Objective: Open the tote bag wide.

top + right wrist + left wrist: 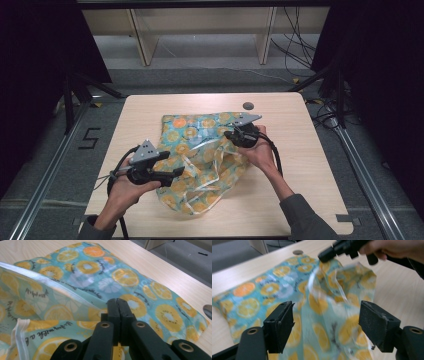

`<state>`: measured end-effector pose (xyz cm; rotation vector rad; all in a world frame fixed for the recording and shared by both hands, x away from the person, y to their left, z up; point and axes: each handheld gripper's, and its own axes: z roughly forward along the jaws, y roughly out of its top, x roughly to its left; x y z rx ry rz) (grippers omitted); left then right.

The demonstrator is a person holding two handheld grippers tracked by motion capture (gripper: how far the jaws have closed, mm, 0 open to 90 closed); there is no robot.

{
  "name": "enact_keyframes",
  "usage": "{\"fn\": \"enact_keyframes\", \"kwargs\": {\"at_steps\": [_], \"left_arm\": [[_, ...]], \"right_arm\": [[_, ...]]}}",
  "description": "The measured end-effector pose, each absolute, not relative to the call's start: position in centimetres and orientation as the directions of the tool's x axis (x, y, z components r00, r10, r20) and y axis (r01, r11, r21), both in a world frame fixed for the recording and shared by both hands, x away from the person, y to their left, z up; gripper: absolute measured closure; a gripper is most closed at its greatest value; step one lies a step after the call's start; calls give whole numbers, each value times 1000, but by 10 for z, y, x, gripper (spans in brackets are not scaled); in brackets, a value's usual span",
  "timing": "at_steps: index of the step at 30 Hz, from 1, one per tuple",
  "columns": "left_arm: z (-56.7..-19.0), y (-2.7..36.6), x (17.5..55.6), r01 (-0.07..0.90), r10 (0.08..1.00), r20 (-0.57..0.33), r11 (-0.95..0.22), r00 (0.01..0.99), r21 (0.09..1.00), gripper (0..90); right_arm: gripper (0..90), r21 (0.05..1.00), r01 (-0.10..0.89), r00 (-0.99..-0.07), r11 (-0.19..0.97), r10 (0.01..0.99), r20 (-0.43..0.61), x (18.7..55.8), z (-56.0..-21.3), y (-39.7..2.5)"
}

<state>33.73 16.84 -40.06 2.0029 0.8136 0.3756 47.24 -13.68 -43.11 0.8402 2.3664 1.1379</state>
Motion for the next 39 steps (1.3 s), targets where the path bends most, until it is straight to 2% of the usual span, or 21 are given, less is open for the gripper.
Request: {"fn": "enact_keyframes", "kwargs": {"at_steps": [2,3,4,6,7,8,12,13,14,15,17,19,21,24,29,30,35,39], "left_arm": [[-407,166,336,403,675,-45,-384,736,831,241],[-420,163,336,406,680,3,-441,733,800,229],[-420,163,336,406,680,3,-441,733,800,224],[-437,159,350,389,692,71,-484,718,784,230],[-437,159,350,389,692,71,-484,718,784,288],[-442,160,366,344,676,140,-529,723,776,401],[-444,159,388,329,689,164,-524,707,786,730],[-441,160,397,328,691,160,-517,705,790,791],[-439,160,403,332,699,152,-506,699,796,791],[-434,161,418,334,721,137,-470,679,817,835],[-431,164,426,337,723,143,-476,676,812,861],[-429,169,447,371,746,119,-455,655,810,868],[-429,170,452,393,759,96,-436,644,810,868],[-431,173,464,425,775,70,-417,628,803,867],[-433,174,473,445,774,54,-418,631,792,858],[-432,174,474,441,766,63,-432,639,787,854],[-432,172,472,444,754,49,-436,655,783,840],[-432,173,472,446,753,45,-435,656,782,827]], "right_arm": [[900,789,358,-751,499,656,-74,473,-430,-139],[900,798,355,-742,488,666,-77,476,-432,-139],[900,796,358,-741,489,667,-76,477,-433,-139],[900,790,368,-740,490,669,-70,478,-436,-138],[900,790,368,-740,490,669,-70,478,-436,-138],[900,786,379,-740,489,670,-60,478,-437,-137],[867,777,391,-752,493,658,-40,477,-435,-138],[731,789,393,-740,472,672,-33,475,-431,-141],[731,789,393,-740,472,672,-33,475,-431,-141],[648,795,382,-738,472,673,-44,469,-423,-145],[639,806,363,-739,467,672,-57,465,-419,-147],[597,831,326,-786,451,618,-28,447,-401,-153],[572,835,295,-811,464,583,-37,433,-393,-152],[531,823,277,-841,495,539,-42,419,-394,-145],[480,787,261,-893,559,449,-23,395,-415,-130],[476,772,229,-909,592,413,-47,393,-422,-124],[445,730,255,-903,635,425,-55,397,-440,-112],[361,661,264,-893,703,436,-107,403,-458,-106]]}}
